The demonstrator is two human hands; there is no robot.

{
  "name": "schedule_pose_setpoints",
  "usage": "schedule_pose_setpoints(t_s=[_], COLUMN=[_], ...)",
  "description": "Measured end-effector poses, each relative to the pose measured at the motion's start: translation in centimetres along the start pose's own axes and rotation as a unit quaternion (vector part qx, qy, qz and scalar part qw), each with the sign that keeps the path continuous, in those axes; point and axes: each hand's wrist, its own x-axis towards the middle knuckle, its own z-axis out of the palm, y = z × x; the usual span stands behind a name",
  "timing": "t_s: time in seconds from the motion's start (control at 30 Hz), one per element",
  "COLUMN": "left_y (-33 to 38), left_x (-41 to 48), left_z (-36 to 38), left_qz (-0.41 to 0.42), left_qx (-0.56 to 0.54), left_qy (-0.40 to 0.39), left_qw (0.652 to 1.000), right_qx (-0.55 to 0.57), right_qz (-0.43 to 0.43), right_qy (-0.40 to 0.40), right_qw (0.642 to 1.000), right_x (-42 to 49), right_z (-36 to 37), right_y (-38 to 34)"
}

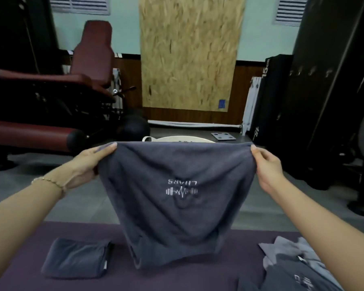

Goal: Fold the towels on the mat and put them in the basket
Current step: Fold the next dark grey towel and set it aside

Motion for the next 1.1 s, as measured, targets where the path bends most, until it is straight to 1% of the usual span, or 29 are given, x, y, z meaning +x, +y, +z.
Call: schedule_pose_setpoints(t_s=[0.07,0.1,0.17,0.23,0.27,0.33,0.37,0.43,0.5,0.6,0.67,0.73,0.8,0.87,0.97,1.0,1.03,1.1], left_y=[0.1,0.3,0.7,1.0,1.0,0.1,-0.7,-3.1,-7.3,-16.2,-22.2,-26.6,-29.3,-30.5,-31.4,-31.9,-32.5,-34.7], left_x=[-0.3,-0.6,-1.7,-2.6,-2.8,-2.7,-2.4,-1.6,-0.4,1.3,2.0,2.6,3.7,5.4,8.7,9.8,10.7,11.5], left_z=[1.2,1.7,2.4,2.8,2.7,2.7,2.6,2.8,2.7,2.3,2.4,3.2,4.6,6.1,7.6,7.8,7.9,7.8], left_qz=[0.006,0.001,-0.015,-0.046,-0.057,-0.089,-0.102,-0.134,-0.169,-0.213,-0.238,-0.232,-0.204,-0.171,-0.116,-0.11,-0.114,-0.169], left_qx=[-0.053,-0.065,-0.092,-0.133,-0.159,-0.209,-0.221,-0.189,-0.104,0.026,0.069,0.097,0.117,0.138,0.158,0.163,0.173,0.206], left_qy=[0.003,-0.011,-0.05,-0.084,-0.1,-0.117,-0.12,-0.124,-0.114,-0.055,-0.016,0.031,0.056,0.075,0.133,0.146,0.153,0.147], left_qw=[0.999,0.998,0.994,0.987,0.981,0.967,0.963,0.965,0.973,0.975,0.969,0.967,0.97,0.973,0.972,0.969,0.966,0.953], right_qx=[0.005,0.013,0.029,0.05,0.073,0.112,0.11,0.092,0.054,-0.032,-0.084,-0.116,-0.13,-0.135,-0.14,-0.144,-0.153,-0.166], right_qz=[0.005,0.015,0.046,0.089,0.108,0.149,0.17,0.206,0.243,0.297,0.319,0.322,0.319,0.31,0.28,0.279,0.278,0.301], right_qy=[-0.02,-0.045,-0.124,-0.216,-0.25,-0.289,-0.297,-0.286,-0.253,-0.179,-0.146,-0.117,-0.091,-0.063,-0.016,-0.008,-0.005,-0.013], right_qw=[1.0,0.999,0.991,0.971,0.959,0.939,0.933,0.931,0.935,0.937,0.933,0.933,0.934,0.939,0.949,0.95,0.948,0.939], right_x=[-0.9,-1.3,-2.2,-2.9,-3.2,-3.4,-3.4,-3.7,-4.1,-5.3,-6.2,-6.6,-6.2,-5.3,-2.7,-1.9,-1.3,-0.9], right_z=[-0.2,-0.4,-0.8,-1.2,-1.3,-1.4,-1.4,-1.0,-0.7,-1.3,-2.2,-3.2,-3.6,-3.8,-3.9,-4.0,-4.0,-4.4], right_y=[-0.3,-0.4,-0.7,-1.0,-1.1,-0.4,0.4,2.8,6.6,14.1,19.2,23.3,26.1,28.2,31.0,31.9,32.8,34.8])
